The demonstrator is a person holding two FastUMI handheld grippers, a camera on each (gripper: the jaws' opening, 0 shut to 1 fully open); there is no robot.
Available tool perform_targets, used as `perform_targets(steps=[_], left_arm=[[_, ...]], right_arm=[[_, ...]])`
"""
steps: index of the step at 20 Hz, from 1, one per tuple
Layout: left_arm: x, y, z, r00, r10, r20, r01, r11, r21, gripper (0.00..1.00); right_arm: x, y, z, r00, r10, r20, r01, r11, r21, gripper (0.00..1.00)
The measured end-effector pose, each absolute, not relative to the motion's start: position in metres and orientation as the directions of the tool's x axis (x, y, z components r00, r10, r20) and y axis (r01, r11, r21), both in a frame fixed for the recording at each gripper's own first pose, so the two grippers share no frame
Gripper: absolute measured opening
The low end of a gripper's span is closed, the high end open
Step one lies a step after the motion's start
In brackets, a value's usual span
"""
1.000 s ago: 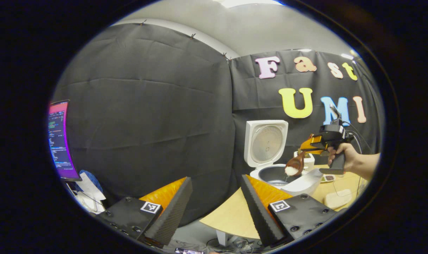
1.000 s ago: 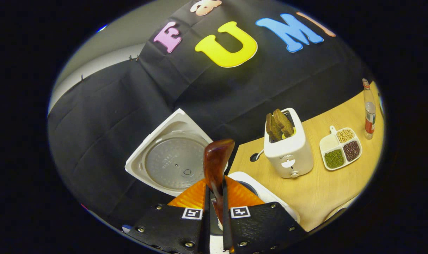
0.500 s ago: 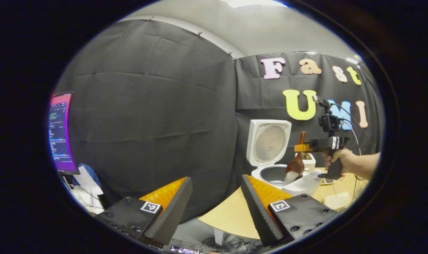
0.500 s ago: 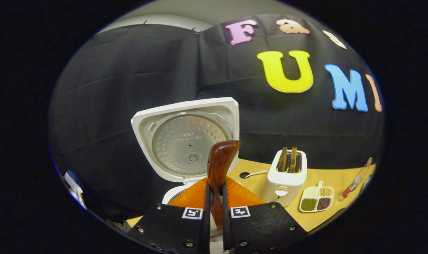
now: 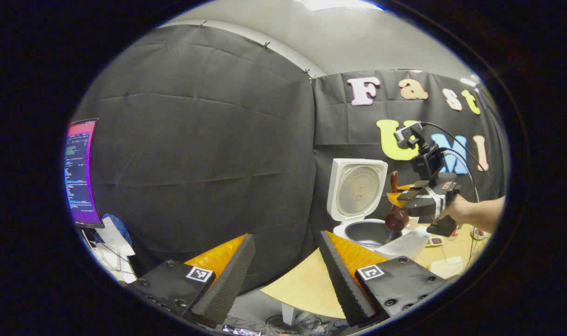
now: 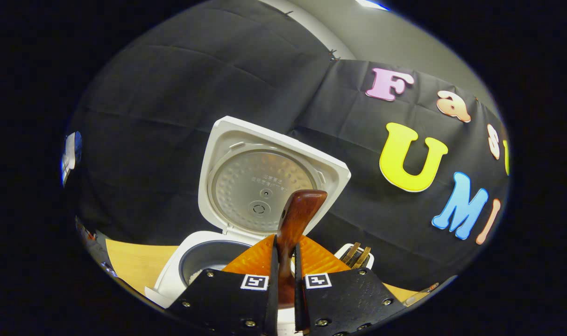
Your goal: Close the left gripper, press the button to open the rice cooker; take a wooden spoon from the chopstick holder with the right hand, scoop a spoonful of rice and pour it into the rice cooker, then put the wooden spoon back into the chopstick holder.
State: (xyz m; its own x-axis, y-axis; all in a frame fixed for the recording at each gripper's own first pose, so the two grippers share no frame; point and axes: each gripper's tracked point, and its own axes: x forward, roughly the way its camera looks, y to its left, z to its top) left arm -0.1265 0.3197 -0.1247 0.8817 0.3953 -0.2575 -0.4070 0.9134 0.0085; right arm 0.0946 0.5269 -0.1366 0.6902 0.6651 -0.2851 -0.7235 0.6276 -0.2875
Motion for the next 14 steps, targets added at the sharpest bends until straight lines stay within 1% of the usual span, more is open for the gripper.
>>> perform_targets(steps=[2,3,4,7,9,11,12,14], left_arm=[[-0.122,0.318,-0.123,0.882,0.393,-0.259,-0.407,0.913,0.001,0.94],[-0.12,0.317,-0.121,0.884,0.392,-0.256,-0.406,0.914,-0.002,0.96],[-0.122,0.316,-0.121,0.885,0.391,-0.252,-0.405,0.915,-0.002,0.96],[-0.122,0.315,-0.119,0.887,0.388,-0.249,-0.4,0.916,0.0,0.96],[-0.12,0.316,-0.117,0.888,0.386,-0.249,-0.399,0.917,-0.004,0.95],[-0.12,0.314,-0.114,0.892,0.381,-0.244,-0.394,0.919,-0.003,0.94],[-0.117,0.313,-0.111,0.893,0.379,-0.241,-0.391,0.921,-0.001,0.96],[-0.114,0.31,-0.109,0.899,0.372,-0.234,-0.382,0.924,0.003,0.96]], right_arm=[[0.093,0.531,-0.14,0.686,0.668,-0.288,-0.727,0.615,-0.305,0.14],[0.092,0.53,-0.141,0.68,0.67,-0.297,-0.733,0.618,-0.284,0.14],[0.093,0.528,-0.146,0.673,0.671,-0.311,-0.739,0.629,-0.242,0.14],[0.096,0.528,-0.152,0.643,0.684,-0.344,-0.741,0.67,-0.054,0.14],[0.098,0.527,-0.15,0.629,0.69,-0.359,-0.715,0.694,0.081,0.14],[0.1,0.524,-0.149,0.608,0.702,-0.371,-0.677,0.703,0.218,0.14],[0.102,0.523,-0.149,0.598,0.707,-0.377,-0.65,0.703,0.289,0.14],[0.105,0.516,-0.144,0.581,0.719,-0.383,-0.571,0.695,0.437,0.14]])
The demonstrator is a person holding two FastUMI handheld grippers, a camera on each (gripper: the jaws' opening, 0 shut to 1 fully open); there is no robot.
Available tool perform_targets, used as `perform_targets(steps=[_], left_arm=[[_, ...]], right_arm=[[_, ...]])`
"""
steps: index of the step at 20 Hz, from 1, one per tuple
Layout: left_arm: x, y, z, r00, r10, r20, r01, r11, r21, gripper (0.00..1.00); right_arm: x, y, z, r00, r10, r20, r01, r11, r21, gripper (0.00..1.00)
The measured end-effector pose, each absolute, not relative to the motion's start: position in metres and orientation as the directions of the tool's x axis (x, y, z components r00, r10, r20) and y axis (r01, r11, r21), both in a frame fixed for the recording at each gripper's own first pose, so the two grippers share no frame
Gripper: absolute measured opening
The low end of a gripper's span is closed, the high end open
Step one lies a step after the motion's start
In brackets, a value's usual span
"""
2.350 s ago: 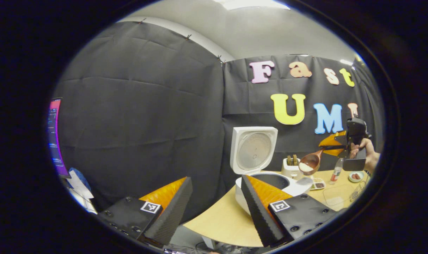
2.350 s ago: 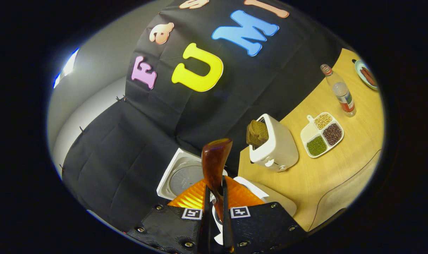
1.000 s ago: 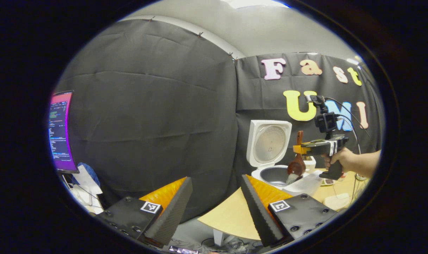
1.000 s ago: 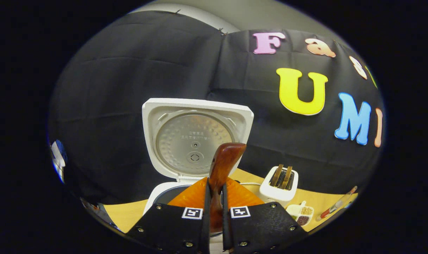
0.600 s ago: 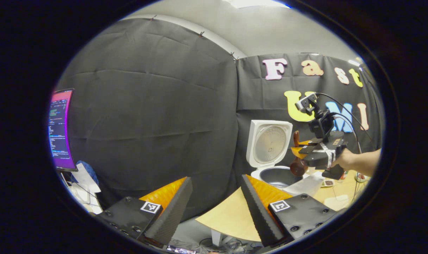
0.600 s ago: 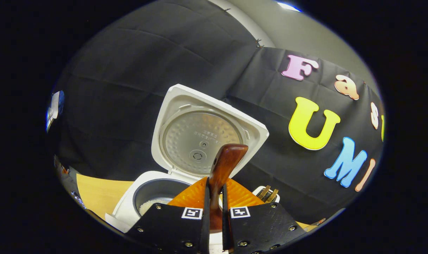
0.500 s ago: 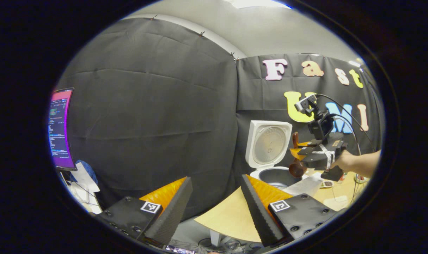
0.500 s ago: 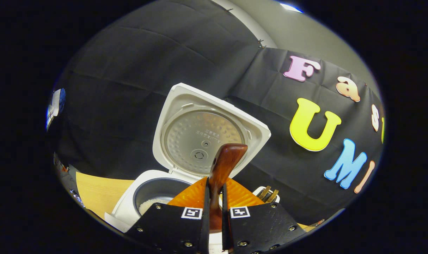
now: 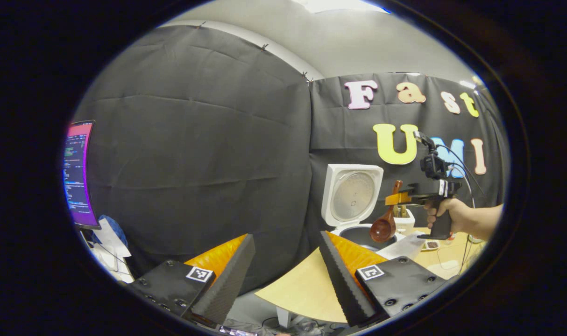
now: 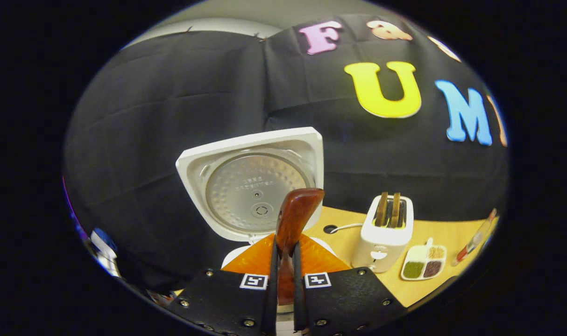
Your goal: Close the left gripper, press the button to open the rice cooker; take a wooden spoon from the chopstick holder with the right hand, scoop a spoonful of rice and pour it into the rice cooker, then put the wooden spoon back into the chopstick holder.
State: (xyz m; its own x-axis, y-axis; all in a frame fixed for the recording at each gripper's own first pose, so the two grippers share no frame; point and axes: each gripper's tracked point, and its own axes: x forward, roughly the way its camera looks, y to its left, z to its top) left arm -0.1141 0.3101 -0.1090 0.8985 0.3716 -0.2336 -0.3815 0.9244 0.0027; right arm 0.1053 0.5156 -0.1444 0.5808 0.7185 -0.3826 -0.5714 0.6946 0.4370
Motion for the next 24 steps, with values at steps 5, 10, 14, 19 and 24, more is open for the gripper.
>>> perform_targets(steps=[5,10,14,19,24], left_arm=[[-0.102,0.297,-0.093,0.92,0.335,-0.205,-0.344,0.939,-0.009,0.96],[-0.085,0.277,-0.087,0.939,0.294,-0.18,-0.304,0.952,-0.033,0.94],[-0.072,0.255,-0.075,0.957,0.247,-0.153,-0.256,0.966,-0.041,0.94],[-0.052,0.219,-0.066,0.976,0.176,-0.131,-0.185,0.981,-0.062,0.94],[-0.032,0.176,-0.058,0.989,0.106,-0.103,-0.114,0.991,-0.076,0.95]], right_arm=[[0.114,0.476,-0.132,0.618,0.694,-0.37,-0.39,0.679,0.622,0.14],[0.113,0.421,-0.102,0.686,0.651,-0.325,-0.371,0.697,0.614,0.14],[0.117,0.37,-0.078,0.737,0.61,-0.291,-0.37,0.724,0.582,0.14],[0.115,0.301,-0.07,0.789,0.542,-0.289,-0.33,0.771,0.545,0.15],[0.114,0.222,-0.079,0.835,0.447,-0.319,-0.246,0.824,0.511,0.14]])
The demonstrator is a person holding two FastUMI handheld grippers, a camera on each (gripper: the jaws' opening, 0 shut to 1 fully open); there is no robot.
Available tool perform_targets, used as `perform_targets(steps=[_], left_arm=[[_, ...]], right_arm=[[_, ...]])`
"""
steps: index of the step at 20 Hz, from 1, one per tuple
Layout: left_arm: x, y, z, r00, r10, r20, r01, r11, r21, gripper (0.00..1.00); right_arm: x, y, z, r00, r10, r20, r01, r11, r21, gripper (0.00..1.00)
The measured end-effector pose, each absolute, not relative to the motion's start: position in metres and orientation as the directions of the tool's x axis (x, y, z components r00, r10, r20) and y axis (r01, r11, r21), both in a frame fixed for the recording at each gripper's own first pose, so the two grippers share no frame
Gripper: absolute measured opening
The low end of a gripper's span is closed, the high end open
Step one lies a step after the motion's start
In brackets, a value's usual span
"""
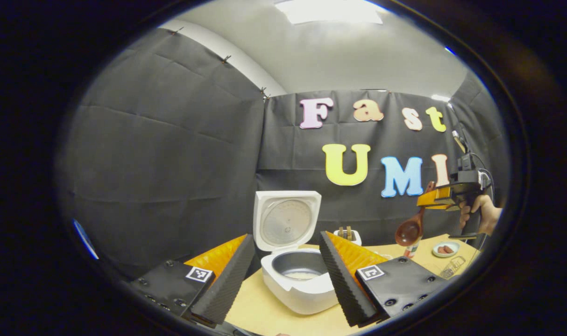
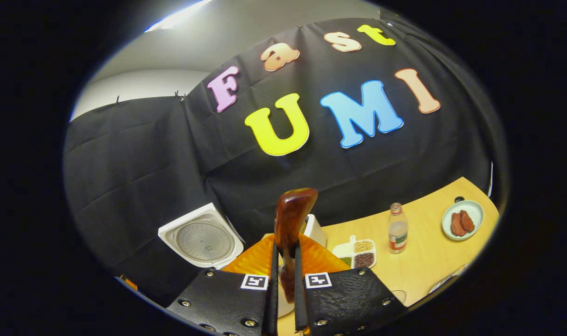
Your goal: Close the left gripper, press the button to open the rice cooker; take a wooden spoon from the chopstick holder with the right hand, scoop a spoonful of rice and pour it into the rice cooker, then put the wooden spoon back into the chopstick holder.
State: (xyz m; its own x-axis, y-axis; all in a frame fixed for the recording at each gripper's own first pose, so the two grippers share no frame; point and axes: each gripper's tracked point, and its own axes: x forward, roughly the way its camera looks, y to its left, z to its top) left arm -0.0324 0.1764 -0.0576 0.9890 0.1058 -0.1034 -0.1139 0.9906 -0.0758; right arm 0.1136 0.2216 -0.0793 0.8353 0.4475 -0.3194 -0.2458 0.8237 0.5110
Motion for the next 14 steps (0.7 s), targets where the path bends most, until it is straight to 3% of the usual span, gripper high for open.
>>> perform_targets(steps=[6,14], left_arm=[[-0.018,0.131,-0.056,0.995,0.036,-0.095,-0.045,0.994,-0.104,0.99],[-0.003,0.08,-0.048,0.995,-0.043,-0.09,0.035,0.995,-0.092,0.95]], right_arm=[[0.108,0.134,-0.095,0.872,0.33,-0.36,-0.13,0.868,0.48,0.14],[0.085,0.032,-0.134,0.885,0.183,-0.428,0.027,0.898,0.439,0.14]])
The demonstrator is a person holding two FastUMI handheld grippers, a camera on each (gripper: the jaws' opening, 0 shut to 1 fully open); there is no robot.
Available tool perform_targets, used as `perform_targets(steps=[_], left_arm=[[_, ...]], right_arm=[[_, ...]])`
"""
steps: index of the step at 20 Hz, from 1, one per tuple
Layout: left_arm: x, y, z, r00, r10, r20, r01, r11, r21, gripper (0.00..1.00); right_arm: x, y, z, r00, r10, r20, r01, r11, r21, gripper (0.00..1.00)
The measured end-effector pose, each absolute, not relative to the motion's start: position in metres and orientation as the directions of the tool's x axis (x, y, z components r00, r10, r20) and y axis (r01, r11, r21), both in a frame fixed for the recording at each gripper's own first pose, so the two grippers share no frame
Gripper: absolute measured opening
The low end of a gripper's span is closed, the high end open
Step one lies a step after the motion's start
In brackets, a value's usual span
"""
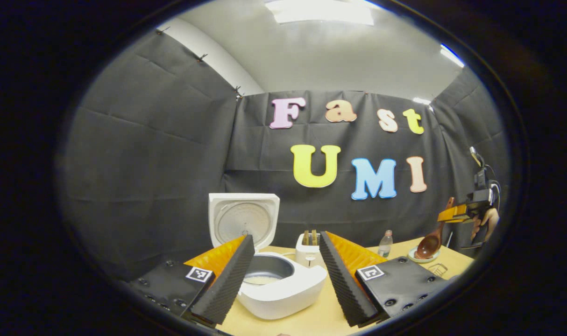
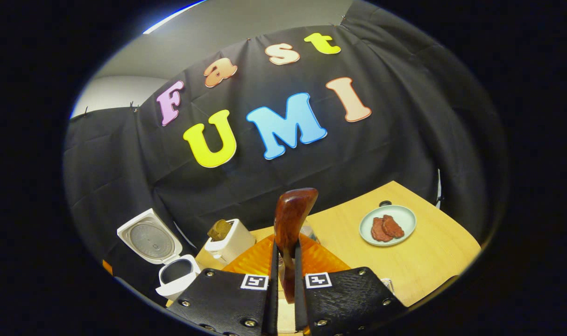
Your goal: Close the left gripper, press the button to open the rice cooker; take a wooden spoon from the chopstick holder with the right hand, scoop a spoonful of rice and pour it into the rice cooker, then put the wooden spoon back into the chopstick holder.
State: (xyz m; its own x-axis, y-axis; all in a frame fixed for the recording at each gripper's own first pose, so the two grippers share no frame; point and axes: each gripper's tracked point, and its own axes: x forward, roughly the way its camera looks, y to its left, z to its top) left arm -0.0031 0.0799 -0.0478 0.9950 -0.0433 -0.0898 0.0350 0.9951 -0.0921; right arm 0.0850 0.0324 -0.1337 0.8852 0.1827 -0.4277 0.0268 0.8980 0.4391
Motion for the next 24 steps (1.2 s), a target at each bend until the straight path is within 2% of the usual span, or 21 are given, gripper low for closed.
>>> perform_targets(steps=[12,24], left_arm=[[-0.005,0.035,-0.032,0.994,-0.071,-0.086,0.07,0.997,-0.02,0.98],[-0.005,0.025,-0.033,0.993,-0.06,-0.098,0.059,0.998,-0.012,0.96]], right_arm=[[0.046,-0.049,-0.22,0.821,0.041,-0.57,0.195,0.917,0.347,0.14],[0.014,-0.05,-0.28,0.716,0.105,-0.691,0.272,0.869,0.414,0.15]])
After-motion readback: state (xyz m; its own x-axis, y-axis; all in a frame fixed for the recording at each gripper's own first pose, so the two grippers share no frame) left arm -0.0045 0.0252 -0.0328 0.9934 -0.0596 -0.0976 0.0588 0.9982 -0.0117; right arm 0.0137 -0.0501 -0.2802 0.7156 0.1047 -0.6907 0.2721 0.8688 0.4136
